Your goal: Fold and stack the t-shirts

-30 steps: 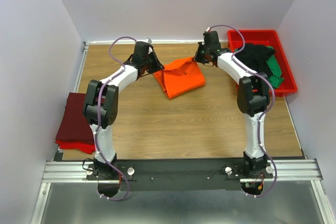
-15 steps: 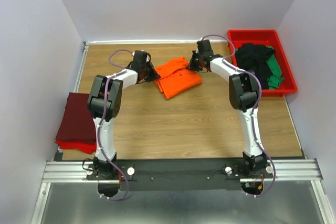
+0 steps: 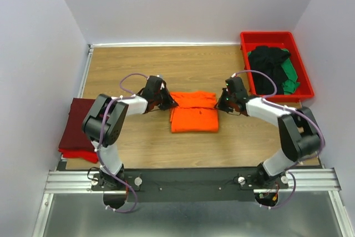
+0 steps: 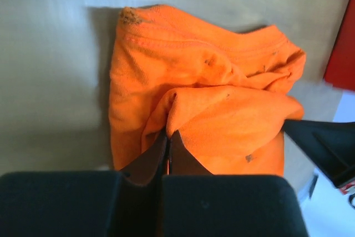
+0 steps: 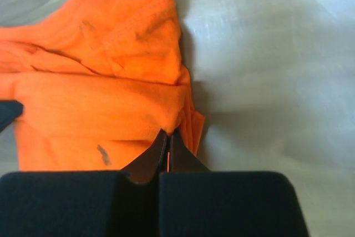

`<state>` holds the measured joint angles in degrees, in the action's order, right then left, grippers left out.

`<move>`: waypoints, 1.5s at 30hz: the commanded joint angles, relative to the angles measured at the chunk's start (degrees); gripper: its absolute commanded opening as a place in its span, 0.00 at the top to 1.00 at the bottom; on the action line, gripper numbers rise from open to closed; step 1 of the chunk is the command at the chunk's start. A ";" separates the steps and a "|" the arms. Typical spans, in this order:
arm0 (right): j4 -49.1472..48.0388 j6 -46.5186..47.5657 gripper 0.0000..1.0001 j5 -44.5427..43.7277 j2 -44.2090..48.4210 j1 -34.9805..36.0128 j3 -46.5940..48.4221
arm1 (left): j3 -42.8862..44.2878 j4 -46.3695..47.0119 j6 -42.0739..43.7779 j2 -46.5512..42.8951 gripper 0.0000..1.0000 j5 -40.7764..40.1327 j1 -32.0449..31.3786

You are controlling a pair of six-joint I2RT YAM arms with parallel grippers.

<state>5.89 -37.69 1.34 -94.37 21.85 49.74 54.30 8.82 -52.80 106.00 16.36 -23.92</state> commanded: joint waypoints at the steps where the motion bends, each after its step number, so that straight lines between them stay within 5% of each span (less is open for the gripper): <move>1: 0.51 -0.37 1.00 -4.42 9.71 0.21 -3.59 | -4.73 -1.52 -0.73 -8.50 1.00 0.34 -0.34; 10: 4.48 1.13 1.00 -3.98 10.88 0.21 5.72 | -0.87 -8.64 0.76 -12.57 1.00 -1.24 -0.16; 27: 1.93 2.27 0.99 -1.70 -14.87 0.13 26.46 | 0.80 -6.54 3.49 -6.33 1.00 3.67 5.82; 33: -1.84 3.50 0.88 1.90 -19.26 0.21 31.29 | 0.89 -5.66 4.54 -5.71 1.00 4.47 8.01; 37: -4.65 5.52 0.71 6.38 -22.51 0.21 35.07 | 1.24 -4.87 4.72 -5.19 0.99 5.17 9.24; 40: -5.36 7.54 0.49 9.02 -23.14 0.21 36.57 | 1.51 -4.69 5.33 -5.79 0.76 4.74 10.65; 41: -5.36 7.81 0.37 9.37 -22.79 0.21 36.23 | 1.42 -4.69 5.68 -6.15 0.59 4.39 11.43; 45: -5.36 9.04 0.28 8.16 -18.76 0.21 33.42 | 0.81 -4.69 6.04 -8.26 0.39 2.98 13.28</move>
<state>2.13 -30.92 8.36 -115.92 22.06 84.38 55.46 3.25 -48.12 99.88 20.14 -12.16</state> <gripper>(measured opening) 0.707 0.525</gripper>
